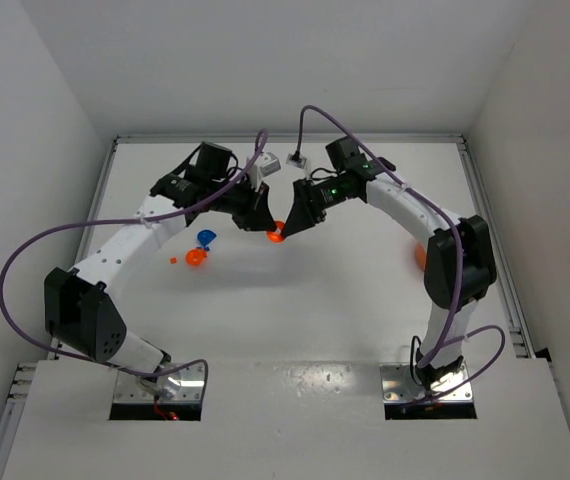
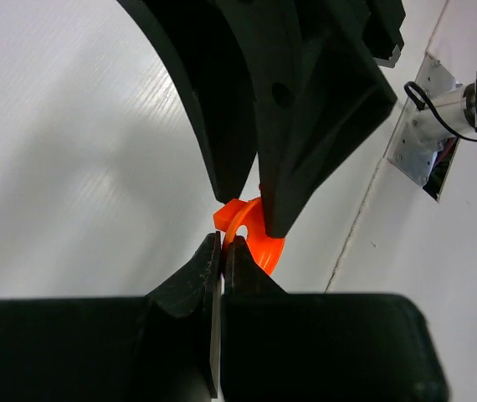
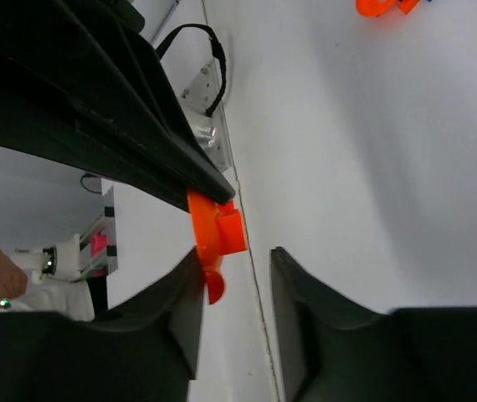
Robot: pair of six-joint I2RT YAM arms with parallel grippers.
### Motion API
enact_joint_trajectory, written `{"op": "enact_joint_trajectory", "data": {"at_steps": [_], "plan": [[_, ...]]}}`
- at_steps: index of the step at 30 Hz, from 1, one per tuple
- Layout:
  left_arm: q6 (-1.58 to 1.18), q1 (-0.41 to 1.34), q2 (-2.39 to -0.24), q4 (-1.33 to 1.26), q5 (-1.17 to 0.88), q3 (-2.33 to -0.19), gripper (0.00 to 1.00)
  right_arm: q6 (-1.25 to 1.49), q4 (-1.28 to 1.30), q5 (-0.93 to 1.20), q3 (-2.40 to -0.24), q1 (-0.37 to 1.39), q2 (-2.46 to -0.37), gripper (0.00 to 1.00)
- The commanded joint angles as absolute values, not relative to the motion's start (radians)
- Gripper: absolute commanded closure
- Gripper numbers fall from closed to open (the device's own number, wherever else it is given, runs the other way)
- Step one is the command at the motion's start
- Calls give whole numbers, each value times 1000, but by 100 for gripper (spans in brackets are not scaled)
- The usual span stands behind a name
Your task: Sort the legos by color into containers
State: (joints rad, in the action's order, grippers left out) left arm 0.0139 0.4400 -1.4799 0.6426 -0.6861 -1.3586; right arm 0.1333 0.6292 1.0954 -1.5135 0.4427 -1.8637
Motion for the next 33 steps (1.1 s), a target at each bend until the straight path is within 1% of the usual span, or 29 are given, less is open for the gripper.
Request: {"op": "enact_joint_trajectory", "data": {"at_steps": [1, 2, 3, 4, 5, 6, 7, 8, 9, 10, 11, 12, 13, 14, 15, 16, 19, 20, 21, 22, 23, 28, 29, 31, 33], "plan": [[9, 453, -1479, 629, -727, -1399, 100, 137, 614, 1075, -1563, 451, -1865, 63], [9, 453, -1479, 629, -727, -1399, 100, 137, 614, 1066, -1563, 460, -1865, 68], [9, 453, -1479, 620, -736, -1399, 100, 137, 604, 1066, -1563, 460, -1865, 78], [9, 453, -1479, 620, -736, -1399, 99, 137, 604, 1055, -1563, 460, -1865, 82], [9, 453, -1479, 620, -745, -1388, 93, 137, 604, 1055, -1563, 460, -1865, 86], [9, 453, -1479, 620, -746, -1388, 88, 137, 604, 1045, -1563, 460, -1865, 93], [9, 453, -1479, 620, -735, -1388, 83, 137, 604, 1045, -1554, 460, -1865, 95], [9, 453, -1479, 620, -735, -1378, 73, 137, 604, 1045, -1554, 451, -1852, 97], [9, 453, -1470, 620, -724, -1378, 67, 137, 594, 1034, -1542, 451, -1852, 98], [9, 453, -1470, 620, -691, -1378, 57, 137, 594, 1034, -1526, 431, -1824, 100], [9, 453, -1470, 620, -690, -1378, 49, 137, 594, 1020, -1516, 431, -1824, 100], [9, 453, -1457, 620, -646, -1378, 38, 121, 632, 973, -1503, 416, -1797, 100], [9, 453, -1444, 630, -617, -1378, 30, 91, 668, 942, -1503, 416, -1781, 100], [9, 430, -1443, 630, -564, -1378, 12, 18, 707, 898, -1503, 387, -1764, 100], [0, 417, -1430, 630, -540, -1378, 1, -18, 771, 820, -1484, 374, -1725, 100], [0, 396, -1421, 630, -517, -1378, 0, -110, 813, 781, -1483, 348, -1701, 100], [0, 351, -1401, 620, -416, -1365, 0, -252, 889, 616, -1408, 273, -1585, 100], [0, 351, -1385, 611, -416, -1356, 0, -285, 899, 521, -1390, 253, -1554, 100], [17, 339, -1385, 611, -416, -1344, 0, -320, 908, 476, -1358, 232, -1498, 100], [17, 339, -1385, 611, -416, -1344, 0, -389, 931, 389, -1345, 197, -1474, 100], [28, 339, -1385, 601, -416, -1344, 0, -418, 943, 347, -1332, 178, -1454, 100], [17, 330, -1457, 601, -535, -1344, 0, -575, 1017, 151, -1331, 36, -1434, 100], [17, 330, -1466, 601, -548, -1344, 0, -619, 1017, 132, -1331, -25, -1434, 100], [8, 330, -1480, 591, -557, -1344, 0, -655, 1017, 77, -1331, -81, -1434, 100], [-3, 330, -1491, 591, -520, -1354, 0, -696, 1041, 64, -1376, -162, -1477, 100]]}}
